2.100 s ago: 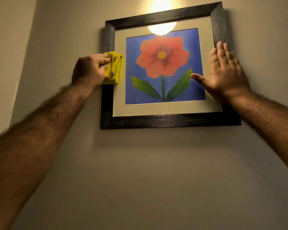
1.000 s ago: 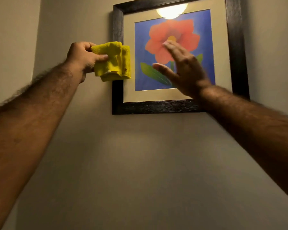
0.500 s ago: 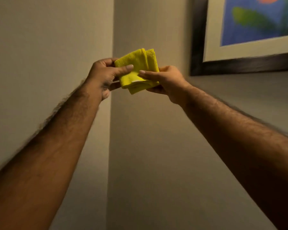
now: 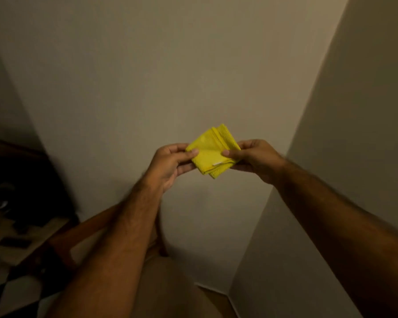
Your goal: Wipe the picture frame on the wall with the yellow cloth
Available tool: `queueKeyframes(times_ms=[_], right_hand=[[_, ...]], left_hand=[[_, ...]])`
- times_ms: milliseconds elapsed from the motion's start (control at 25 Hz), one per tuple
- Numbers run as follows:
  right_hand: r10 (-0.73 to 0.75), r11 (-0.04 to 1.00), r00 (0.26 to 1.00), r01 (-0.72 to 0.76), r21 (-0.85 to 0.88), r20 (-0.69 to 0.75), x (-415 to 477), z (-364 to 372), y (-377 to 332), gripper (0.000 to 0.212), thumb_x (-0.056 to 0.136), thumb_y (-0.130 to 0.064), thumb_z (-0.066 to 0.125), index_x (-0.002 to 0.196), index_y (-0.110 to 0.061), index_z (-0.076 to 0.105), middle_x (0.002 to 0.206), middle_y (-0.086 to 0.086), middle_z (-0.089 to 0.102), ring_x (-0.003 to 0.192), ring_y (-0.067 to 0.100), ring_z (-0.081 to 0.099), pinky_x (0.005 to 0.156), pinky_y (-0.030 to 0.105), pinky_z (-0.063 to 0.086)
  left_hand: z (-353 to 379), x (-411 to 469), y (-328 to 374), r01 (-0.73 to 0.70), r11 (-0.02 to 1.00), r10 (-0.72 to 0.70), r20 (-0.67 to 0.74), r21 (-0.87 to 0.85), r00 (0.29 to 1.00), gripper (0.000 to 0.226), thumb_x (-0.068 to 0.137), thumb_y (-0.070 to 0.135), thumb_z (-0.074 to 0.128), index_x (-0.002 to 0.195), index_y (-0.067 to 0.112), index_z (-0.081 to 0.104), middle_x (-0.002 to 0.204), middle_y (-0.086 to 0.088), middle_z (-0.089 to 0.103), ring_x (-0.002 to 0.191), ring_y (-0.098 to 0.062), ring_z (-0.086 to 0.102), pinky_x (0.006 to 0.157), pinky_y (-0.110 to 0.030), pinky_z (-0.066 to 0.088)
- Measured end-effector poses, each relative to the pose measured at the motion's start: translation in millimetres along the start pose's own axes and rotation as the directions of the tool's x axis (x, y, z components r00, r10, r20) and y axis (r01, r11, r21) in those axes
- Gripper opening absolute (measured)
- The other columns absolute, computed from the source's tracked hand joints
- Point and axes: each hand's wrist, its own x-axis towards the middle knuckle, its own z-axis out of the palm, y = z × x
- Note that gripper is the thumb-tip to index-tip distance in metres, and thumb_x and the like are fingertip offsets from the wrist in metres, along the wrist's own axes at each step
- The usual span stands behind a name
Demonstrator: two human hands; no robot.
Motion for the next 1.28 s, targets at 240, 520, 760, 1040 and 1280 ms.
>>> queueKeyframes(times_ms=[240,520,760,1040,1280], right_hand=[[0.336,0.941,0.939,-0.338,0.016,0.068,59.7,107.1,210.0,0.019,0.074,-0.011,0.089,0.083,-0.01,0.071,0.085,0.01,0.074,0.071,0.015,0.072,0.068,0.024,0.064],[0.647,0.759,0.744,-0.65,-0.041,0.166,70.6,204.9,450.8,0.037,0.081,-0.003,0.082,0.112,0.013,0.068,0.097,0.022,0.068,0.076,0.023,0.066,0.058,0.02,0.06],[0.768,0.64,0.632,-0.761,-0.103,0.101,47.7,253.5,605.6,0.033,0.077,0.0,0.085,0.107,0.006,0.07,0.098,0.021,0.068,0.072,0.021,0.068,0.05,0.02,0.058],[0.713,0.651,0.699,-0.689,-0.32,-0.056,45.0,272.6,693.4,0.046,0.081,-0.023,0.085,0.119,-0.003,0.069,0.104,0.011,0.074,0.1,0.032,0.073,0.093,0.047,0.059],[0.606,0.597,0.795,-0.468,-0.652,-0.015,43.1,283.7,701.9,0.055,0.094,-0.037,0.067,0.135,-0.002,0.055,0.136,0.019,0.059,0.126,0.036,0.055,0.102,0.043,0.046]], left_hand=[[-133.1,-18.3,-180.1,0.308,0.951,-0.301,-0.212,-0.002,0.93,0.013,0.084,0.001,0.073,0.091,0.012,0.07,0.077,0.001,0.08,0.074,-0.013,0.076,0.063,-0.028,0.062],[-240.2,-71.0,-376.4,0.637,0.77,-0.592,-0.411,-0.035,0.693,0.024,0.086,0.005,0.073,0.109,0.004,0.069,0.102,-0.013,0.075,0.085,-0.02,0.075,0.071,-0.031,0.063],[-288.5,-115.5,-518.2,0.798,0.602,-0.672,-0.552,-0.02,0.493,0.044,0.086,0.005,0.074,0.126,-0.007,0.062,0.121,-0.028,0.068,0.108,-0.04,0.068,0.091,-0.05,0.057],[-308.9,-109.0,-606.9,0.836,0.488,-0.569,-0.634,0.252,0.524,0.037,0.077,0.01,0.083,0.107,-0.005,0.07,0.107,-0.027,0.073,0.092,-0.038,0.073,0.081,-0.054,0.062],[-310.1,-107.2,-621.7,0.614,0.06,-0.408,-0.542,0.787,0.735,0.048,0.084,0.038,0.074,0.123,0.012,0.062,0.123,-0.013,0.066,0.114,-0.032,0.062,0.085,-0.041,0.051]])
